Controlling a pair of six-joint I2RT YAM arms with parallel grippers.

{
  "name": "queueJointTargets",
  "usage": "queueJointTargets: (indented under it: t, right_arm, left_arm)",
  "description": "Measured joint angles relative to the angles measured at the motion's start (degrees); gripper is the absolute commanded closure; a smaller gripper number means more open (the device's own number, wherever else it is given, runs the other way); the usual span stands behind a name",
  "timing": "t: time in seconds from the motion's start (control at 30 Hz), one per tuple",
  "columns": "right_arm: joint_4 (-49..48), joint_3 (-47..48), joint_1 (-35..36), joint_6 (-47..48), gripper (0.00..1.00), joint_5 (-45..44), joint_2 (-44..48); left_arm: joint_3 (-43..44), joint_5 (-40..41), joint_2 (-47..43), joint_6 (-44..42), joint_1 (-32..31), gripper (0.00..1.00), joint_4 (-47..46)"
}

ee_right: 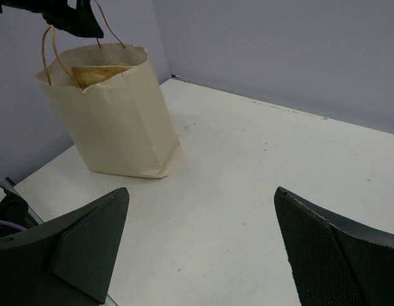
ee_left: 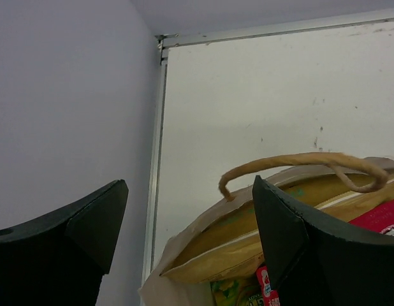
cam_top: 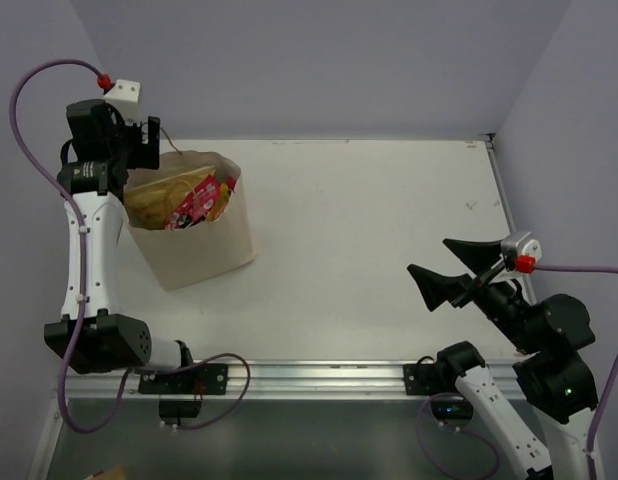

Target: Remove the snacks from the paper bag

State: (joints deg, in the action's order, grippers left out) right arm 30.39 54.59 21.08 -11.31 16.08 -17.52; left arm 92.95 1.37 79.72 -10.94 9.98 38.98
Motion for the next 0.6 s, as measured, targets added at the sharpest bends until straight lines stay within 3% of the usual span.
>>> queueJointTargets:
  t: [0.27,0.53,0.6]
  right_arm:
    - [0.0,-1.3,0.7,0.0,0.01,0.0,-0.3]
    - [-0.3,-1.3,0.7,0.1,0.01,0.2,-2.9]
    - [-0.5,-1.3,0.7,0.2,0.01,0.2,-3.6]
  left_arm:
    - [-0.1,-13.9,4.2,-6.4,0.1,0.15,-0.6]
    - [-0.1,-19.5,9.3,-8.2,0.1,0.29,1.4]
    - [-0.1,-20.6,9.2,-8.1,0.1,0.39,2.3]
